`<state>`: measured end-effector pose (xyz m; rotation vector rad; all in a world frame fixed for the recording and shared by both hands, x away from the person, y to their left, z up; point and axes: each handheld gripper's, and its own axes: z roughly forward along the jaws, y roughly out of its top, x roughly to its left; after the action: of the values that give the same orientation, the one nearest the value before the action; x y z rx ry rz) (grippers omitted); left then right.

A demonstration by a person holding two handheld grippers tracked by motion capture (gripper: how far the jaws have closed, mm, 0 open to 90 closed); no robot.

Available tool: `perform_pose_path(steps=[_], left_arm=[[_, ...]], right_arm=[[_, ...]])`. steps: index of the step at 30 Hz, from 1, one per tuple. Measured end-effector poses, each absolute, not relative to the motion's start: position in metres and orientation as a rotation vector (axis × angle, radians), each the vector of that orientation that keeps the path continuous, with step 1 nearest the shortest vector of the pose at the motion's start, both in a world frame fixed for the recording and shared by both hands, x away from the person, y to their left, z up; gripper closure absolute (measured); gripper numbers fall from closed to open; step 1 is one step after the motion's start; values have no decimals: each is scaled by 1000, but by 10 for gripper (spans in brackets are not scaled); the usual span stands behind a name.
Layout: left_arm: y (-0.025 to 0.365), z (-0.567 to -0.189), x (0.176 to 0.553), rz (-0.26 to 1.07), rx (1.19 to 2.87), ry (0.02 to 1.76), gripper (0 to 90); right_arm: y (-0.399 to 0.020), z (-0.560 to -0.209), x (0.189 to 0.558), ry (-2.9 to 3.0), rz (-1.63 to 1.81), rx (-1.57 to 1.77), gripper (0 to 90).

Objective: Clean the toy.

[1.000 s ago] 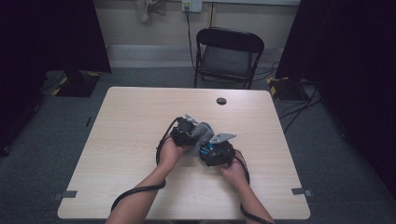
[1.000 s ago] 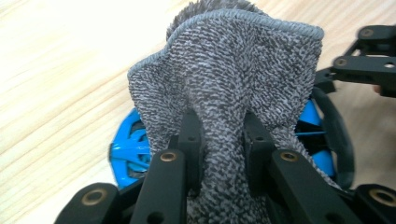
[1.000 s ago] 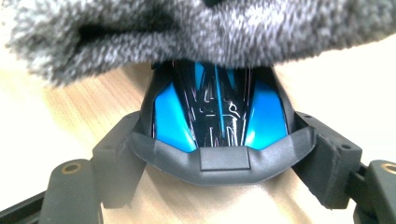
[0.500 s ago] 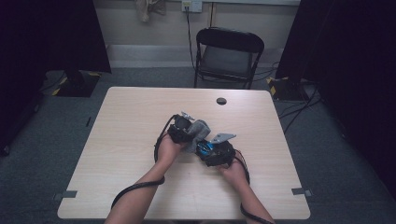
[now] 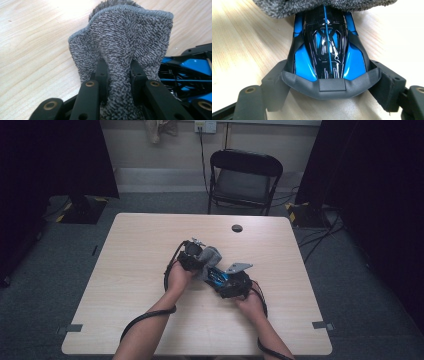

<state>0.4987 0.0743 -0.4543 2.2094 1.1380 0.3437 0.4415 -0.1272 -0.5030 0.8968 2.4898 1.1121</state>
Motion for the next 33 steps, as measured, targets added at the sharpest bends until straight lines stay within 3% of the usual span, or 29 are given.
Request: perform_pose_path(steps=[33], left_arm=[[104, -466, 511, 370, 2158, 1273, 744]], right_arm=[[-127, -503, 441, 2489, 1112, 896, 246]])
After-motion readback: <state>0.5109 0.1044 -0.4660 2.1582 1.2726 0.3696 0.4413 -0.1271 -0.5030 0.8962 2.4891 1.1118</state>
